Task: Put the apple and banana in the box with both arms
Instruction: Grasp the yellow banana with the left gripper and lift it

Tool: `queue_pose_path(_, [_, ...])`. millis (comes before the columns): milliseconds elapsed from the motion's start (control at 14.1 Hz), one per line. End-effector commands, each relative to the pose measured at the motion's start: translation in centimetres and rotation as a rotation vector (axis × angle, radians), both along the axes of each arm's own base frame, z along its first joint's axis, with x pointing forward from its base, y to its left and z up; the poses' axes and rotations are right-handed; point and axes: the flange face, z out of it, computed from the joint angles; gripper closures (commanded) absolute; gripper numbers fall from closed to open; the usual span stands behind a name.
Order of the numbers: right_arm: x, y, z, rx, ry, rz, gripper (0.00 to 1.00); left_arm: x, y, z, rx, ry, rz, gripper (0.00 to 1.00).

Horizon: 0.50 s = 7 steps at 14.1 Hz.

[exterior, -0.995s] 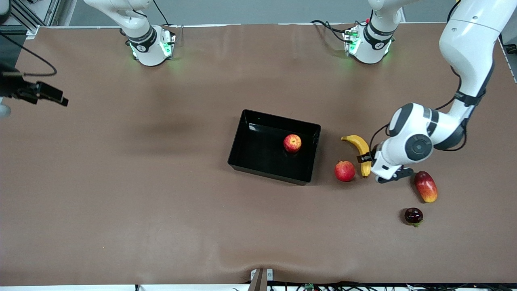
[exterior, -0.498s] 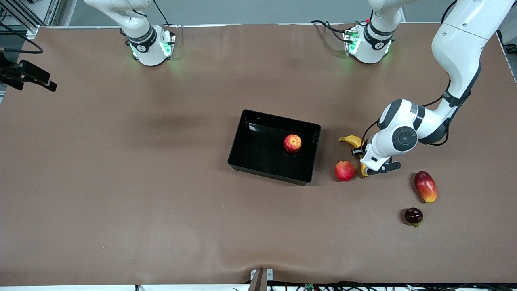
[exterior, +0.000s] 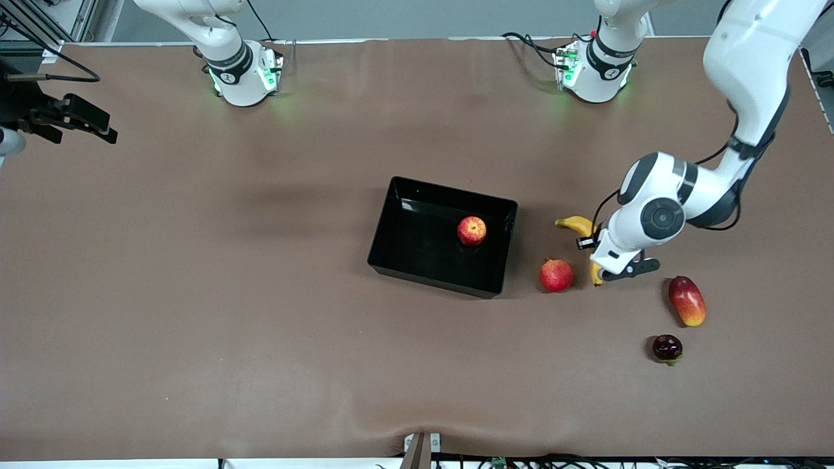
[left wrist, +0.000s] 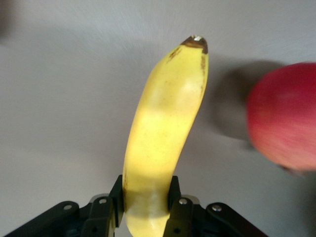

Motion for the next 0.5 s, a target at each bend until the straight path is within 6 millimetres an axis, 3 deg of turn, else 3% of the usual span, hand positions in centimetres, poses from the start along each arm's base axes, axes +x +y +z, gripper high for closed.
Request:
queue_pose_path(0, [-0.4, -0.5, 0.5, -0.029, 0.006, -0.004, 0.00, -0.6, -4.6, 9.7, 0.041, -0.063, -0.026, 1.00])
queue_pose_path(142, [-0.4, -0.5, 0.5, -0.029, 0.006, -0.004, 0.00, 0.3, -8.5, 14.3, -0.035, -0.081, -0.011, 1.00])
queue_pose_path(213, [-0.4, -0.4, 0.5, -0.029, 0.008, -0.003, 0.00, 0.6, -11.1, 15.2, -0.079, -0.083, -0.006, 1.00])
queue_pose_path(427, [-0.3, -0.6, 0.0, -0.029, 0.018, -0.006, 0.00, 0.2, -20.0, 14.7, -0.164, -0.074, -0.118, 1.00])
